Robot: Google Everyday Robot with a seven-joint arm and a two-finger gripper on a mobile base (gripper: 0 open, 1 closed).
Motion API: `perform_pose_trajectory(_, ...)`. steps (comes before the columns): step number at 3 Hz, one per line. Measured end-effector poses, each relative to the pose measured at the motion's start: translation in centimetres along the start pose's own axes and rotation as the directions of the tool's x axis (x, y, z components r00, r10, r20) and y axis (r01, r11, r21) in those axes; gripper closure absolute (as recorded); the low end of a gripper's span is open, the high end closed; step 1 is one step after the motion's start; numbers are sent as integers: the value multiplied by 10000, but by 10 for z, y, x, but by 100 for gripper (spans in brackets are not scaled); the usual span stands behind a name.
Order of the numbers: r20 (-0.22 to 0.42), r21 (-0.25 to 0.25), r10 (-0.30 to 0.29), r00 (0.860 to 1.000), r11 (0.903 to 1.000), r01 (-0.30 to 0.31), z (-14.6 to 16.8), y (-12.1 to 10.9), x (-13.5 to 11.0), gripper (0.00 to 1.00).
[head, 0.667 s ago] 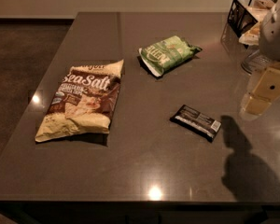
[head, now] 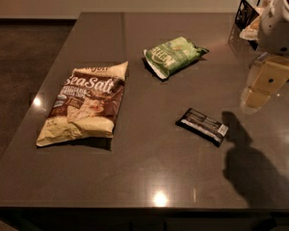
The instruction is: Move green jalapeno chip bag near brown chip bag
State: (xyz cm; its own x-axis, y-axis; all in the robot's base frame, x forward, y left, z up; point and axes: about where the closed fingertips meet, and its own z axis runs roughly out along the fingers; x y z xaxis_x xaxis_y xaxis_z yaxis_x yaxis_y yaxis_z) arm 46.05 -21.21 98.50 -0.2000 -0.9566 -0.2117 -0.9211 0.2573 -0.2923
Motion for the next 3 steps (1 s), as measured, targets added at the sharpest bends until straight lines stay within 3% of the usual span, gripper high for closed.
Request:
perform_pose_trajectory(2, 386, 37, -900, 9952, 9959, 899, 38, -63, -22, 0)
perform_pose_trajectory(3, 687, -99, -1648, 9839, 9861, 1659, 74, -98, -30, 0)
